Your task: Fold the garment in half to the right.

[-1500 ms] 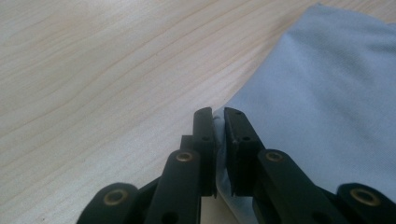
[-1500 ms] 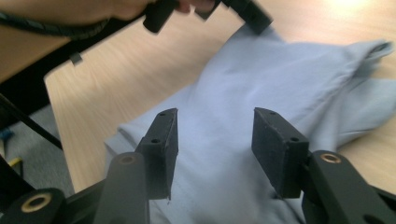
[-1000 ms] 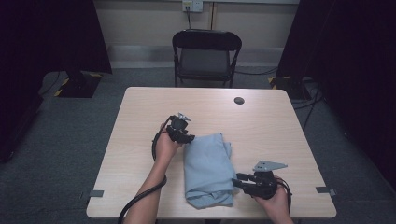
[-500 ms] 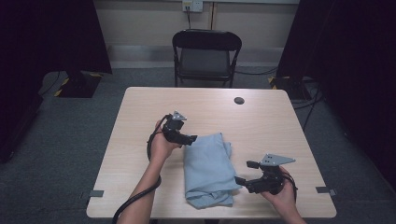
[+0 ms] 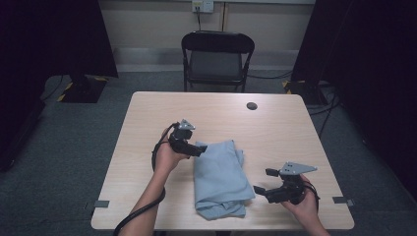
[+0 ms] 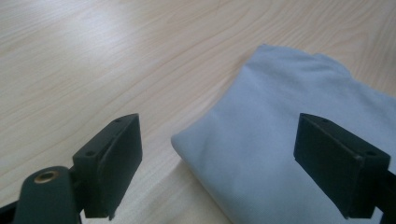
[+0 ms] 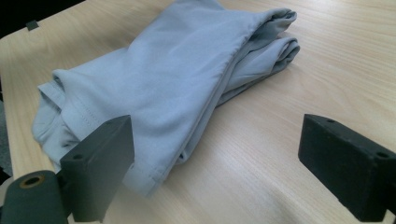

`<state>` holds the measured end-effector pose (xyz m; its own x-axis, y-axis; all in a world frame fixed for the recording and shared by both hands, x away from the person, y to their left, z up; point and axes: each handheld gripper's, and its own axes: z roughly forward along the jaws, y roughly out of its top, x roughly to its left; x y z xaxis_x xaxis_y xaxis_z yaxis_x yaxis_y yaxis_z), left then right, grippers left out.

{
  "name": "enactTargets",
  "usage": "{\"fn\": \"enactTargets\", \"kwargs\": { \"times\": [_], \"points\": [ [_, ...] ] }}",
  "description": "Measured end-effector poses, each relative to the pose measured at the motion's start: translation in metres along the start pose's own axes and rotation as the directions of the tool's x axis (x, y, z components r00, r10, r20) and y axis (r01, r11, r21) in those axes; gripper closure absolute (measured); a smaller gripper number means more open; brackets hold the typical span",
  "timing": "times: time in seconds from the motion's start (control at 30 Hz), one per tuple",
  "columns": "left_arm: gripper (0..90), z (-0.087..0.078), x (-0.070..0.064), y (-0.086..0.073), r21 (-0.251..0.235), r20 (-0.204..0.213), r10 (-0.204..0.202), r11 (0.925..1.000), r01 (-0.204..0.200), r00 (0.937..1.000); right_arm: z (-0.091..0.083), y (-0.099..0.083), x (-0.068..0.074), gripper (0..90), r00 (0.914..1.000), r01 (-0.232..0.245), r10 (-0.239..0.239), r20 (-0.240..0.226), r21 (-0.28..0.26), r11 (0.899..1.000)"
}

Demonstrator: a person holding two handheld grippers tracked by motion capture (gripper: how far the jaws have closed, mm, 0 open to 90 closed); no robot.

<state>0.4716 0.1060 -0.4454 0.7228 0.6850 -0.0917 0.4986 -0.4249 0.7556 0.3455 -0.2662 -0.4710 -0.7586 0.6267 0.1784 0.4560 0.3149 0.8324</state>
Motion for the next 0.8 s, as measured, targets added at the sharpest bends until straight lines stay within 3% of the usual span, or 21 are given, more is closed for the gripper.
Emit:
{"fn": "enactTargets", "kwargs": {
  "times": [0.43,0.8],
  "points": [
    [15.4,-0.011,0.003,-0.012,-0.021,0.01,-0.009,0.9997,0.009,0.9999,-0.012,-0.011,-0.018,9.9,0.9994,0.003,-0.003,0.035,-0.006,1.0],
    [15.4,-0.016,0.002,-0.022,-0.015,0.019,-0.005,0.9999,0.005,0.9998,-0.018,-0.018,-0.024,9.9,0.9987,0.019,-0.019,0.048,-0.005,1.0]
  ]
}}
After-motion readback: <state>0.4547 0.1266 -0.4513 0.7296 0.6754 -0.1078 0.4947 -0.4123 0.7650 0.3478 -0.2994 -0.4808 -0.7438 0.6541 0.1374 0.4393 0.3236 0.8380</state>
